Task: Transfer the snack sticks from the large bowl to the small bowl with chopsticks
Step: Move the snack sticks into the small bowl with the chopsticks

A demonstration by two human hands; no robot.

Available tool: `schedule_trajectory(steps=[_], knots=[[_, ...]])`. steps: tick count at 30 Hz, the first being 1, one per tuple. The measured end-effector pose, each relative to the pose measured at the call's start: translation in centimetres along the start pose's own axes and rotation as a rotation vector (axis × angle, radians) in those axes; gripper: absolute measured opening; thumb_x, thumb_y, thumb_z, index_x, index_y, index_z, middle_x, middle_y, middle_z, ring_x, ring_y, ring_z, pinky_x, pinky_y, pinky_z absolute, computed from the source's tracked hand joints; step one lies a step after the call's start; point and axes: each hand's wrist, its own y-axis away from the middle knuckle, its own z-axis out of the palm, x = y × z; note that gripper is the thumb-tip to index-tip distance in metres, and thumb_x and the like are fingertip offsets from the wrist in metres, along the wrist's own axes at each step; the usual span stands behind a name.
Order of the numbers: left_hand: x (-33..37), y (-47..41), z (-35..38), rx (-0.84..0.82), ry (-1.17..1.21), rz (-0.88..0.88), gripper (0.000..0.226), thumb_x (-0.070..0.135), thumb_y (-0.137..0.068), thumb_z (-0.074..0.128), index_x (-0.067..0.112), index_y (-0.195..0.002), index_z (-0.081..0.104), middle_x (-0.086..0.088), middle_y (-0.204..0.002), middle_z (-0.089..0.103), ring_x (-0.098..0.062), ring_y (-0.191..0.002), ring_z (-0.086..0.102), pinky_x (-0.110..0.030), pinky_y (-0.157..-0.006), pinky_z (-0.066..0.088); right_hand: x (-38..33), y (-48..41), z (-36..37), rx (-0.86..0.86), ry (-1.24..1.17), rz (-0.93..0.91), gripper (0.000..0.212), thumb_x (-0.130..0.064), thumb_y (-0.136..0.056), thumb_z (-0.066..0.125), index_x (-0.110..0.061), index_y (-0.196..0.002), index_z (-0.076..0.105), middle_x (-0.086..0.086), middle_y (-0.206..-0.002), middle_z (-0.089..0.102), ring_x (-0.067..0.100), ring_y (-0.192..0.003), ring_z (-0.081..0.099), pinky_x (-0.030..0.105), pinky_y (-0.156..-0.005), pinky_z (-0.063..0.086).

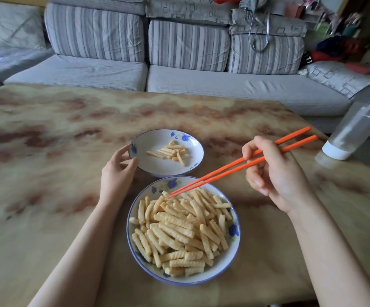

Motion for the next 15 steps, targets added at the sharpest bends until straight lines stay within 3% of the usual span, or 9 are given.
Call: schedule_trajectory(steps=[4,7,15], knots=[[-0.1,0.0,0.0,-0.011,0.009,0.001,0.040,0.017,-0.090,0.058,0.026,-0.129,0.059,0.003,-0.103,0.068,-0.011,-0.070,0.065,-0.004,-0.054,0.042,0.3,0.1,0.2,0.010,0.021,0.010,0.042,-0.025,-0.102,0.030,-0.008,-0.069,0.049,0.006,-0.035,0.036,0.016,-0.028,0.024,0.020,-0.035,0.016],[-0.1,0.0,0.0,-0.014,0.019,0.001,0.040,0.016,-0.090,0.058,0.026,-0.129,0.059,0.005,-0.099,0.068,-0.016,-0.069,0.066,-0.004,-0.054,0.044,0.3,0.0,0.3,0.034,0.017,0.011,0.042,-0.026,-0.102,0.030,-0.009,-0.068,0.049,0.006,-0.035,0.036,0.016,-0.028,0.024,0.020,-0.035,0.016],[0.0,0.0,0.0,-0.011,0.009,-0.010,0.039,0.017,-0.089,0.058,0.025,-0.127,0.059,0.005,-0.097,0.067,-0.001,-0.059,0.061,-0.003,-0.054,0.041,-0.1,-1.1,0.7,0.211,-0.272,-0.015,0.043,-0.021,-0.101,0.032,-0.012,-0.062,0.047,0.002,-0.041,0.037,0.013,-0.026,0.025,0.016,-0.034,0.017]])
